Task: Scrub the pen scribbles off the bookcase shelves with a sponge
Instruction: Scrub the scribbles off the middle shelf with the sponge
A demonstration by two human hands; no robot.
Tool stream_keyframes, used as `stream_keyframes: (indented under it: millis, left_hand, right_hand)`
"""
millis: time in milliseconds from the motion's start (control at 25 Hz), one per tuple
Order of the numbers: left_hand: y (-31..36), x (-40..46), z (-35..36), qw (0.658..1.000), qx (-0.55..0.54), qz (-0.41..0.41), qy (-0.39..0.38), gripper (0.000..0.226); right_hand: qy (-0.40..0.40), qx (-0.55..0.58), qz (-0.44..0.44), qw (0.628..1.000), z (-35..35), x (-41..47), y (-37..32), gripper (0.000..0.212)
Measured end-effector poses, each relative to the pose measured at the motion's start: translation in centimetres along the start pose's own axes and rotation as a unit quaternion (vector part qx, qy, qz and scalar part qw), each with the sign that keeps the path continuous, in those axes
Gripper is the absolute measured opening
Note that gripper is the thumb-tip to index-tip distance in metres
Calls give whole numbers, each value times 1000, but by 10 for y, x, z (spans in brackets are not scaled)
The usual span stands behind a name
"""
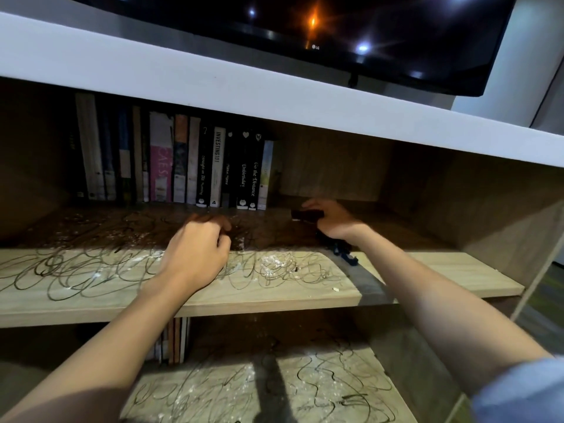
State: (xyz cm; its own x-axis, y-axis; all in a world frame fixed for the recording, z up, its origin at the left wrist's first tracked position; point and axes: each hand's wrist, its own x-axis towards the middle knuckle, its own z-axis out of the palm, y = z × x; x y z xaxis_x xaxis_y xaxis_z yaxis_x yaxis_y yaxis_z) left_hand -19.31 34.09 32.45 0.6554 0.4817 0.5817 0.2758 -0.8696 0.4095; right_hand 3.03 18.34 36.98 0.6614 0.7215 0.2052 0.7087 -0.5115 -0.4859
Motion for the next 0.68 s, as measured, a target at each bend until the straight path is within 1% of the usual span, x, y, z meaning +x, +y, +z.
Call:
stream_keyframes:
  millis: [40, 120, 240, 280, 400, 480, 520, 560, 600, 680]
  left_hand:
    - [-1, -1, -1, 1000, 0, -4, 2, 29]
    - [-1, -3, -3, 1000, 0, -12, 10, 27]
    - [-2, -1, -4, 999, 3, -18, 27, 25]
    - [-3, 0, -3, 999, 7, -17, 28, 25]
    - [-3, 2, -2, 1000, -2, -6, 30, 24]
    - [-3, 1, -2, 999, -22, 11, 30, 26]
    - [-3, 1, -2, 999, -30, 16, 24, 27]
    - [-4, 1, -1, 999, -35, 18, 16, 27]
    - [-6, 0, -1, 999, -37, 16, 6, 28]
    - [-7, -1, 0, 999, -36, 8, -10, 28]
  right_hand:
    - [-7, -23, 22, 999, 13, 15, 3, 48]
    - [-23, -36, 15, 999, 41, 34, -8, 47]
    - [-50, -14, -60, 997, 67, 36, -55, 49]
    - [-74, -14, -94, 993, 68, 29, -67, 49]
    - [-179, -43, -191, 964, 47, -18, -75, 47]
    - [-218, -28, -226, 949, 21, -50, -65, 47]
    - [-217, -12, -223, 950, 8, -63, -57, 46]
    - [-197, -1, -209, 958, -4, -70, -47, 46]
    - [-161, 5, -184, 970, -13, -71, -34, 46]
    - [-61, -18, -105, 992, -24, -66, -9, 48]
